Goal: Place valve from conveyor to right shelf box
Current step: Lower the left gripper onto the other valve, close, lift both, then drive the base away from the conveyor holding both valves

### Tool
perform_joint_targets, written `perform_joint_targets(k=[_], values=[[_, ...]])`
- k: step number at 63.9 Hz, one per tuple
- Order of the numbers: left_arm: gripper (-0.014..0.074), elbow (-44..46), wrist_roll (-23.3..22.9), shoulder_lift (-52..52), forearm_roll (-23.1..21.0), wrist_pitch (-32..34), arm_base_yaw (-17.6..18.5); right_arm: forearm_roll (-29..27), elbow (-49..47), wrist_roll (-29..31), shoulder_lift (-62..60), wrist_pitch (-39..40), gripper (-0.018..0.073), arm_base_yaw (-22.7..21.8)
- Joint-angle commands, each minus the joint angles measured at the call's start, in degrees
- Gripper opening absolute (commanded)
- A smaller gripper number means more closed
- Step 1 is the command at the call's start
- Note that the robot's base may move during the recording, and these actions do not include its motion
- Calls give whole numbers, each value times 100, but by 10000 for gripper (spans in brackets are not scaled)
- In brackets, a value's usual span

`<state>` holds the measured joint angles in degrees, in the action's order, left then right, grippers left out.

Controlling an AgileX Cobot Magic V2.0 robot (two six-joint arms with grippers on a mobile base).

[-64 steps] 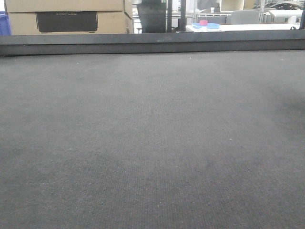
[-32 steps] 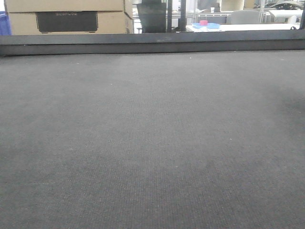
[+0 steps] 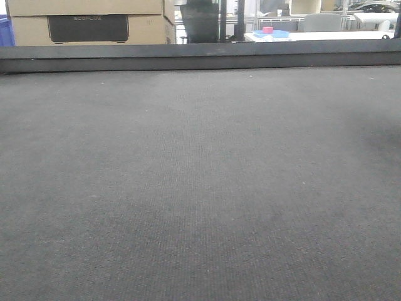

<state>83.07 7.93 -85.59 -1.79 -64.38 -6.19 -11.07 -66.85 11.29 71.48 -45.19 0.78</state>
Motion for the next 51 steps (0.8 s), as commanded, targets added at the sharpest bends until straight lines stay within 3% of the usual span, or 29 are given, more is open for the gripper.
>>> perform_joint_targets(k=[1, 12, 30, 51], values=[[-111, 309, -111, 482, -80, 230, 186, -33, -270, 44, -272, 235, -153, 8], [-111, 532, -370, 1174, -118, 603, 351, -33, -564, 44, -675, 269, -153, 8], [-111, 539, -369, 2121, -270, 991, 363, -33, -988, 44, -1264, 367, -153, 8], [-111, 539, -369, 2293, -270, 1098, 363, -68, -1020, 44, -1395, 329, -153, 8]])
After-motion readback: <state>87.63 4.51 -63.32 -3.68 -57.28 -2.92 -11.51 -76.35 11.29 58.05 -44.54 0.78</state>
